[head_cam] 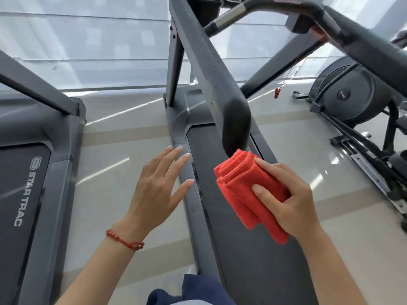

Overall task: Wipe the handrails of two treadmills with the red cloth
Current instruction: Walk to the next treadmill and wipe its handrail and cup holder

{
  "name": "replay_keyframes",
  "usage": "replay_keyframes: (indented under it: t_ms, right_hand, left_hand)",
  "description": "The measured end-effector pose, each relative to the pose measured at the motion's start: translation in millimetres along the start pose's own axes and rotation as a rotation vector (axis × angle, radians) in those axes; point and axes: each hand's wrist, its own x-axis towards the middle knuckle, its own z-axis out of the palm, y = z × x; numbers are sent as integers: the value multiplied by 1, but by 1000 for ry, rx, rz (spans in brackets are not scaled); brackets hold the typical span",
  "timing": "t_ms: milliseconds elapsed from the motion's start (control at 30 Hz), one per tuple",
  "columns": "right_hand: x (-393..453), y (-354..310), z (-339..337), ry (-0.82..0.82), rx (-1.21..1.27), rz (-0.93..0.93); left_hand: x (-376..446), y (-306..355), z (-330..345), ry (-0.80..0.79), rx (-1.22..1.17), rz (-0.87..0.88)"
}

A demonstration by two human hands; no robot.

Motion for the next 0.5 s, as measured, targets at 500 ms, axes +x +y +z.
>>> replay_keyframes:
  t_ms: [500]
  right_hand:
    - [140, 13, -50, -114, 5, -279]
  left_hand:
    - [79, 36, 12, 170, -14, 117]
